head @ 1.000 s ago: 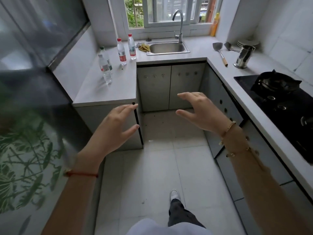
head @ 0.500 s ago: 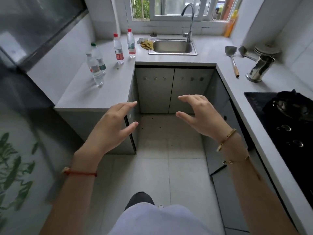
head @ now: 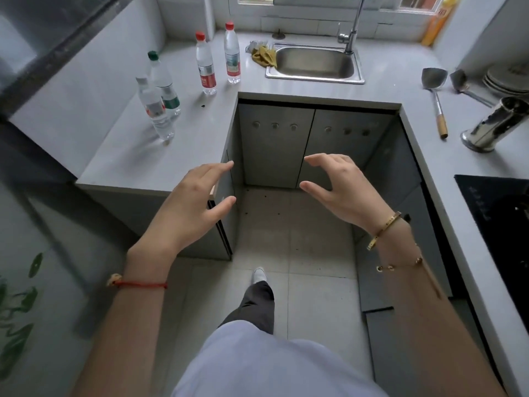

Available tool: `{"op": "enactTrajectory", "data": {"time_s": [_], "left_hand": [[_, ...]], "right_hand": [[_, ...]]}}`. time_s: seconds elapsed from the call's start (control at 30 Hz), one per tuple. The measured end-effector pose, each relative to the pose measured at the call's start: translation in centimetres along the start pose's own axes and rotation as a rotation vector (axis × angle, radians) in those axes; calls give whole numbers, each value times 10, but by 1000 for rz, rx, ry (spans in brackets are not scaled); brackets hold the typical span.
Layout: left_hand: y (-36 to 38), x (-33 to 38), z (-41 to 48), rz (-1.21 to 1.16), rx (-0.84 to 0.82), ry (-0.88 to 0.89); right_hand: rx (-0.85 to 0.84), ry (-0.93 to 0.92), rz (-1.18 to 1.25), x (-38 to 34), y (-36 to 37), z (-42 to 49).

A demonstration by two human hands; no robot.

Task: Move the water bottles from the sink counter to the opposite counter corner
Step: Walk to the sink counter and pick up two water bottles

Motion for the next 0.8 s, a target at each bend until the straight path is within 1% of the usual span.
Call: {"op": "enactTrajectory", "data": {"time_s": [0.17,0.43,0.6,0.8], "left_hand": [[-2,-14,68,-14,-27,-44],[-19,-47,178,20,31,-92],[-25,-71,220,57,80,-153],[-31,-90,245,35,96,-235]], "right_hand": [[-32,-7,10,27,5,74],[-41,-43,0,57,7,199],[-84,-77,-14,68,17,256],[-151,-136,8,74,37,308]]}}
Point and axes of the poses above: each hand's wrist, its own z-axis towards the middle knuckle, its own y-axis out of the palm, x = y × z, the point moved 3 cm from there along z, towards the middle knuckle, and after that the axes turned 14 degrees about -y, right-handed, at the moved point
